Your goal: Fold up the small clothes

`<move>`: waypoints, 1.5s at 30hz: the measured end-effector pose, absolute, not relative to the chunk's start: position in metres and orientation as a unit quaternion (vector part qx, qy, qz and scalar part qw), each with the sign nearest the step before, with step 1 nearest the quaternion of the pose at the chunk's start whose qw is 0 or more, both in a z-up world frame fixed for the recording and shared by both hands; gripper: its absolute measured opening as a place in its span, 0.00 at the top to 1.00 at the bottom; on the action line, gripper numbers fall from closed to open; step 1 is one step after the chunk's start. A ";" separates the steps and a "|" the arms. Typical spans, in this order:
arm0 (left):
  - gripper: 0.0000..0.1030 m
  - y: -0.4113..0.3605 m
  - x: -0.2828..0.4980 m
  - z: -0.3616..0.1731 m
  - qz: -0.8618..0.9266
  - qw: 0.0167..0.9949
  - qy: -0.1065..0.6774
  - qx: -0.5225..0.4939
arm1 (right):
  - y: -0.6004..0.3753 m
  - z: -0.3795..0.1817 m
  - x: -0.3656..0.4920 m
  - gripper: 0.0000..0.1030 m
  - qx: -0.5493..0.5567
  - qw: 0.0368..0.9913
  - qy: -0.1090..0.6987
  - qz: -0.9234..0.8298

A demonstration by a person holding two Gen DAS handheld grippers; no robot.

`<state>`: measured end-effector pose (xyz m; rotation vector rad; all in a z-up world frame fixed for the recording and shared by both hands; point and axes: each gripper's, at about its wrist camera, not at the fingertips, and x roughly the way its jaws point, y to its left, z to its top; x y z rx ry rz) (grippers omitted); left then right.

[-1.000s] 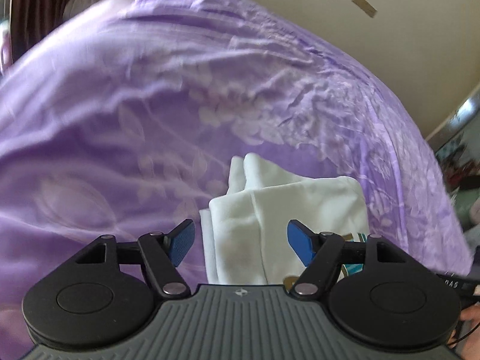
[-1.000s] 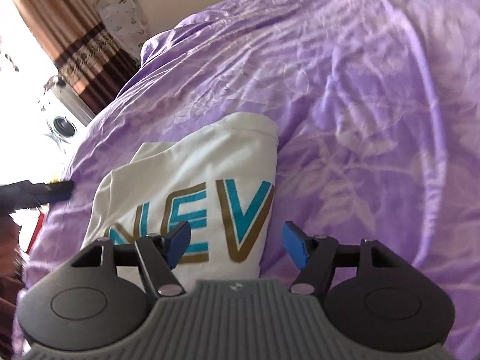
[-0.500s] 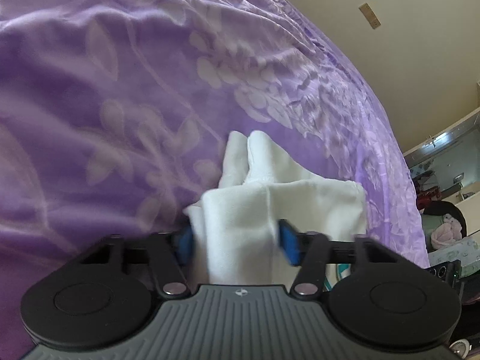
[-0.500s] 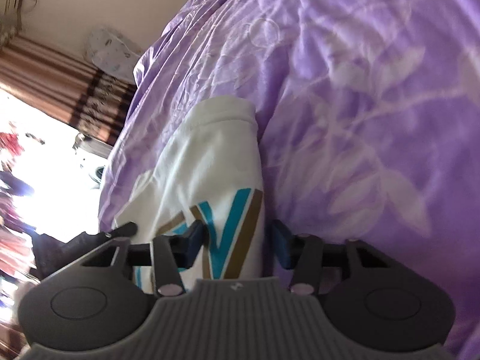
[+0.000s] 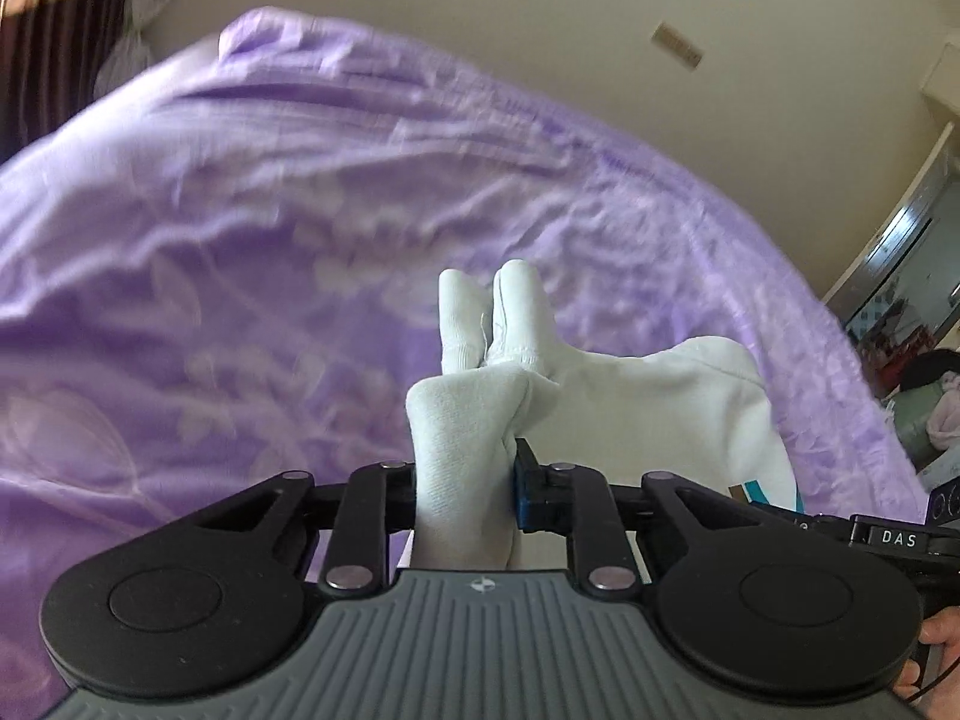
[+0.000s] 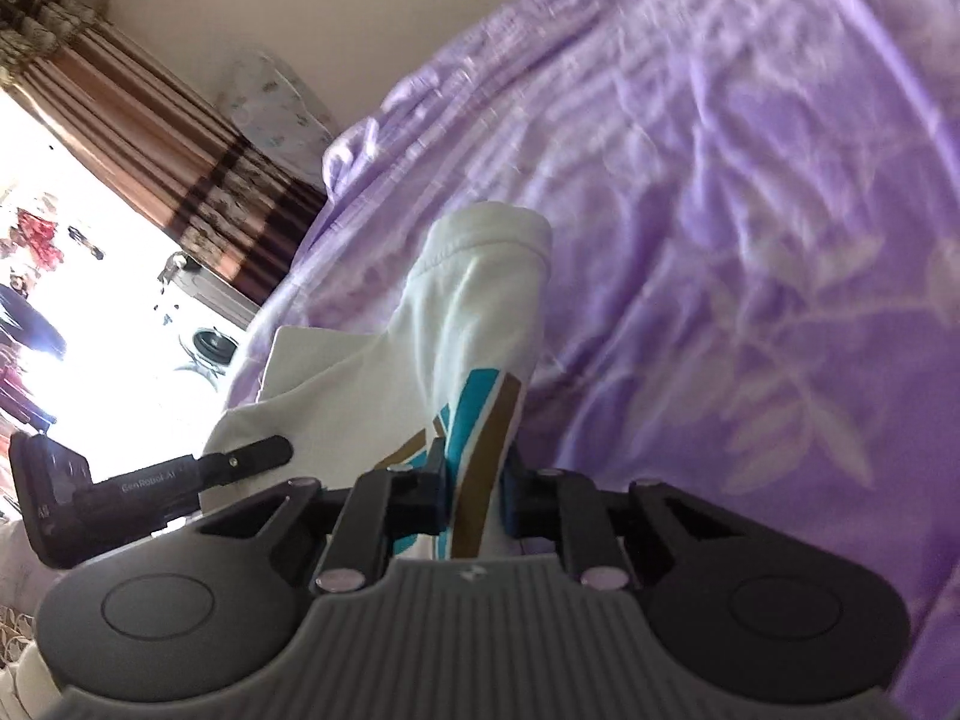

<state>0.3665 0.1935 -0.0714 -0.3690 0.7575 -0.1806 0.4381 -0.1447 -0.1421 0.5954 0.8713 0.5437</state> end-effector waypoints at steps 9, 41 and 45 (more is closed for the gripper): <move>0.78 0.139 0.303 0.018 -0.118 0.934 0.303 -0.146 | -0.180 -0.053 0.364 0.89 0.252 0.867 0.325 0.279; 0.79 0.117 0.405 -0.129 -0.138 0.850 0.474 -0.184 | -0.232 -0.146 0.429 0.89 0.217 0.855 0.430 0.194; 0.76 0.129 0.413 -0.151 -0.140 0.836 0.488 -0.206 | -0.234 -0.170 0.442 0.89 0.221 0.848 0.444 0.188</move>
